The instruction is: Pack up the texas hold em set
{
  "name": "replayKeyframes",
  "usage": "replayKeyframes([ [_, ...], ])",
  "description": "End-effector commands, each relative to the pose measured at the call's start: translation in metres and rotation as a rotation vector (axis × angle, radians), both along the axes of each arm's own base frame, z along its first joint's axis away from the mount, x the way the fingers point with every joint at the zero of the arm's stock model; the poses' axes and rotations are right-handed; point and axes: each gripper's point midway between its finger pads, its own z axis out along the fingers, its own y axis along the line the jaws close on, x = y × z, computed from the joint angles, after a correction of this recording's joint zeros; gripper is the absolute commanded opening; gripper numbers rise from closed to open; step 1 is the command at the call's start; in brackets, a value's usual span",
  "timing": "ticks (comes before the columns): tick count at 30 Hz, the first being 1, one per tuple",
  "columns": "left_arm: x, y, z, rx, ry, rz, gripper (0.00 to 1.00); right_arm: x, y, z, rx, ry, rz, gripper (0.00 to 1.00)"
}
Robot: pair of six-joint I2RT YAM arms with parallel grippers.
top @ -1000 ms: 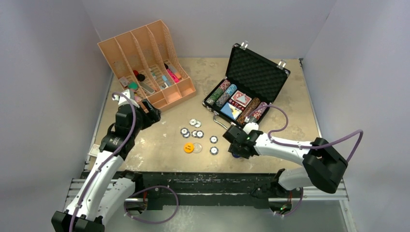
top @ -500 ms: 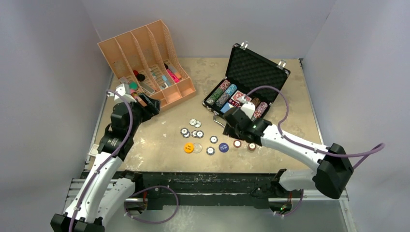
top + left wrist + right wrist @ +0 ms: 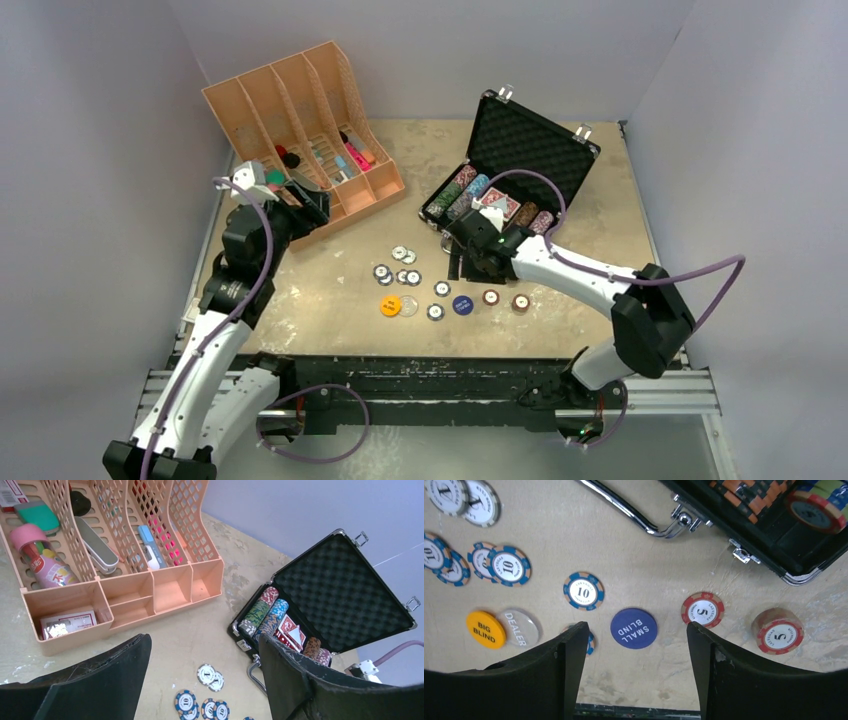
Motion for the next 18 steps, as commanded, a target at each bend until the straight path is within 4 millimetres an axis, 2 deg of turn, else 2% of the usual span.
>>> replayKeyframes([
  [1, -0.002, -0.002, 0.04, 0.0, -0.121, -0.018, 0.79, -0.019, 0.003, -0.004, 0.003, 0.084, 0.082, 0.76],
  [5, -0.007, -0.005, 0.043, -0.021, -0.14, -0.039, 0.79, -0.025, 0.014, -0.024, 0.013, 0.164, 0.113, 0.76],
  [7, -0.01, -0.009, 0.043, -0.035, -0.152, -0.062, 0.79, -0.028, 0.017, -0.032, 0.024, 0.187, 0.118, 0.73],
  [10, -0.013, -0.014, 0.042, -0.05, -0.166, -0.091, 0.79, -0.03, 0.016, -0.038, 0.02, 0.196, 0.1, 0.7],
  [18, -0.012, -0.02, 0.036, -0.063, -0.16, -0.119, 0.79, -0.039, 0.02, -0.053, 0.007, 0.252, 0.124, 0.71],
])
